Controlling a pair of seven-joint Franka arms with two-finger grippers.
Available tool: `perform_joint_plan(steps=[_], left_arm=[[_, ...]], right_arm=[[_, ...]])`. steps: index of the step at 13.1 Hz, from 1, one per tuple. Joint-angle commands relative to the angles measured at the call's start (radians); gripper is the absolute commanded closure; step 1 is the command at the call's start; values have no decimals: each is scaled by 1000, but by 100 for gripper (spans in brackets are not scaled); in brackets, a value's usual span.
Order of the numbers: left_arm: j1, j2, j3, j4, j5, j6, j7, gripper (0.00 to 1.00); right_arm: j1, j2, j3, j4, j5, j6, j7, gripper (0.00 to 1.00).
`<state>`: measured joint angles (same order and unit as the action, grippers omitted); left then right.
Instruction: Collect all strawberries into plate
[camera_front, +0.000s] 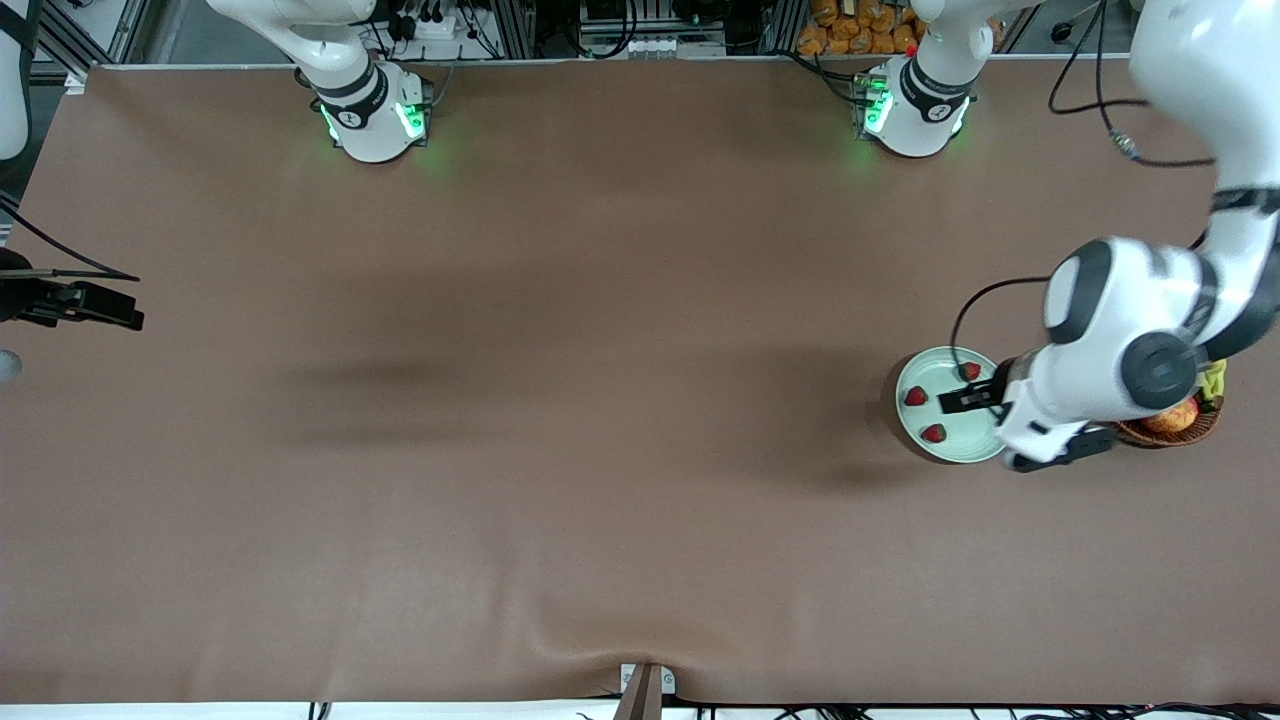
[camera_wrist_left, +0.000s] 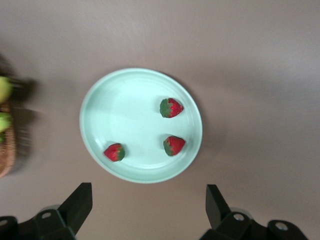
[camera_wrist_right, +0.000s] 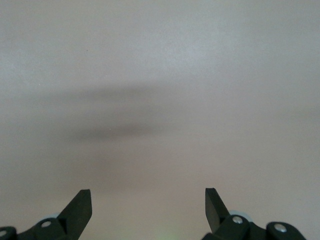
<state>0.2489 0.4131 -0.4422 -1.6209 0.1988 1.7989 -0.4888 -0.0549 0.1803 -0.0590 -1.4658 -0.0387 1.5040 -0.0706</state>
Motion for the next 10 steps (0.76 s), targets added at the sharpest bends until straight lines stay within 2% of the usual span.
perform_joint_plan(steps=[1, 4, 6, 10], left_arm=[[3, -52, -39, 126, -4, -145, 1, 0], [3, -189, -41, 147, -33, -171, 70, 0], [4, -269, -32, 145, -64, -176, 100, 0], [27, -330, -27, 145, -105, -194, 194, 0]], right_arm=[[16, -36, -9, -5, 23, -57, 3, 0], [13, -44, -16, -5, 100, -131, 6, 0], [15, -44, -19, 8, 100, -143, 5, 0], [27, -44, -28, 38, 82, -137, 5, 0]])
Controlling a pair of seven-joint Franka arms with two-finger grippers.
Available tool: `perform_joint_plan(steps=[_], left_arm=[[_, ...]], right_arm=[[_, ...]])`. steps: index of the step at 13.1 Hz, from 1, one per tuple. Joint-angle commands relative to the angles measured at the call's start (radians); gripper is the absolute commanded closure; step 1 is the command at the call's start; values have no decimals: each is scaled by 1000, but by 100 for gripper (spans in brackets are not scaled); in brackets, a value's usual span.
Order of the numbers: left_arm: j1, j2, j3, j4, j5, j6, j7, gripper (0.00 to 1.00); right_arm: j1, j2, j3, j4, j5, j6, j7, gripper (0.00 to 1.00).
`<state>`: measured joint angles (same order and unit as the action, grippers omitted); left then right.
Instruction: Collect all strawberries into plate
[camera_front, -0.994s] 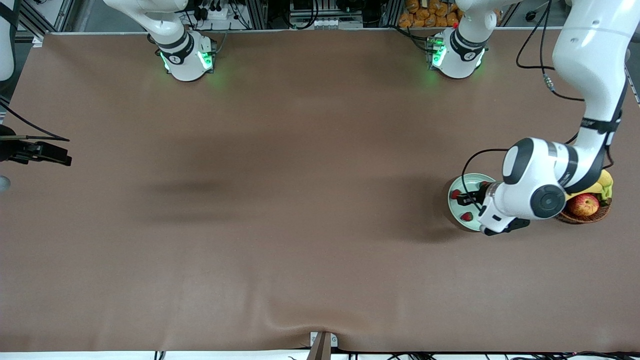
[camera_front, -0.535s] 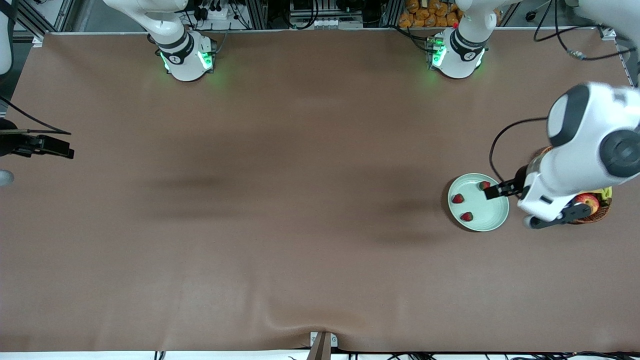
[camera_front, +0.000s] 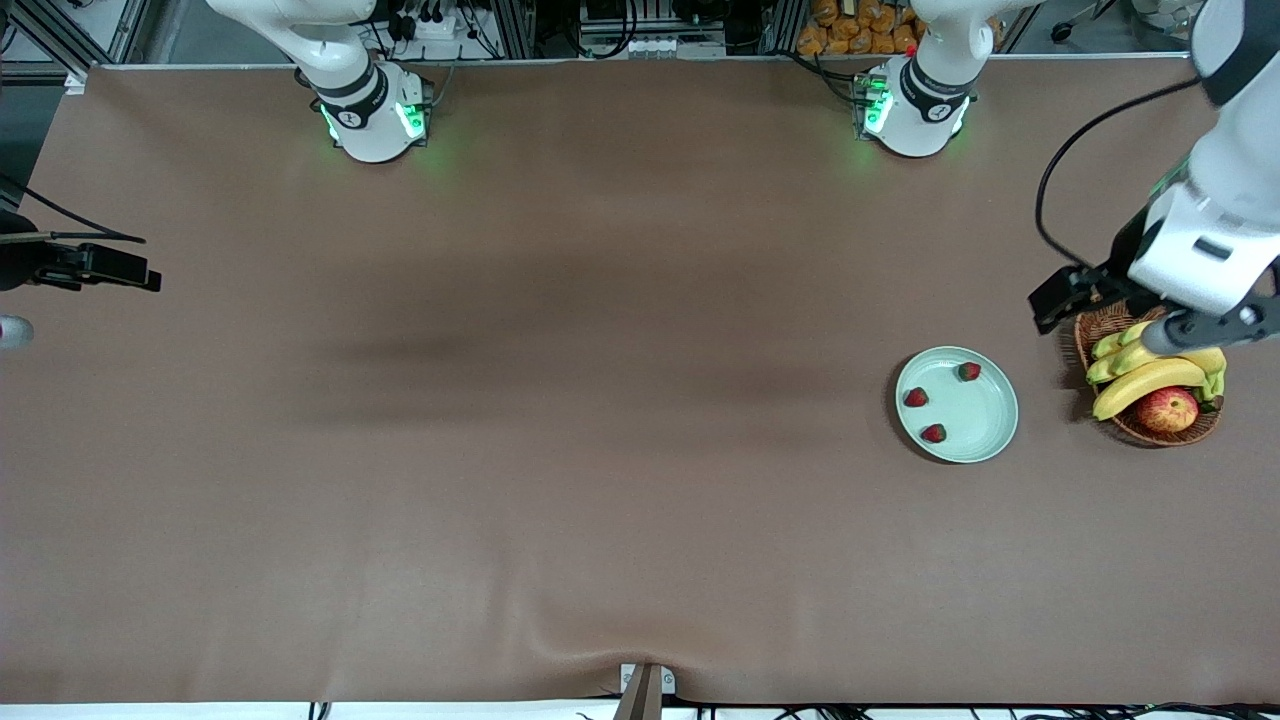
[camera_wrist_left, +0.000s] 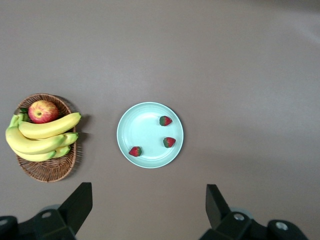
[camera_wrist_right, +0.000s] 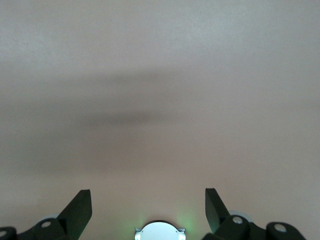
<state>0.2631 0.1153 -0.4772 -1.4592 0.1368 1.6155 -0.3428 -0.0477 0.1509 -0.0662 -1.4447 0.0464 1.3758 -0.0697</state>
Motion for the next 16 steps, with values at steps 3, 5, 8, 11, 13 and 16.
perform_joint_plan(steps=[3, 5, 8, 11, 13, 16], left_arm=[[-175, -72, 265, -20, -121, -80, 115, 0], [-232, -109, 351, -47, -154, -101, 157, 0], [-232, -173, 361, -122, -160, -100, 166, 0], [-232, -203, 362, -142, -158, -105, 221, 0], [-237, -197, 376, -133, -154, -108, 234, 0], [-245, -194, 376, -130, -148, -108, 228, 0]], right_arm=[[61, -14, -73, 20, -3, -14, 2, 0], [74, -14, -93, 20, -2, -14, 2, 0], [74, -13, -95, 68, -5, -17, 1, 0], [81, -14, -95, 76, -23, -17, -2, 0], [95, -14, -93, 78, -61, -17, -5, 0], [101, -14, -92, 78, -62, -17, -5, 0]])
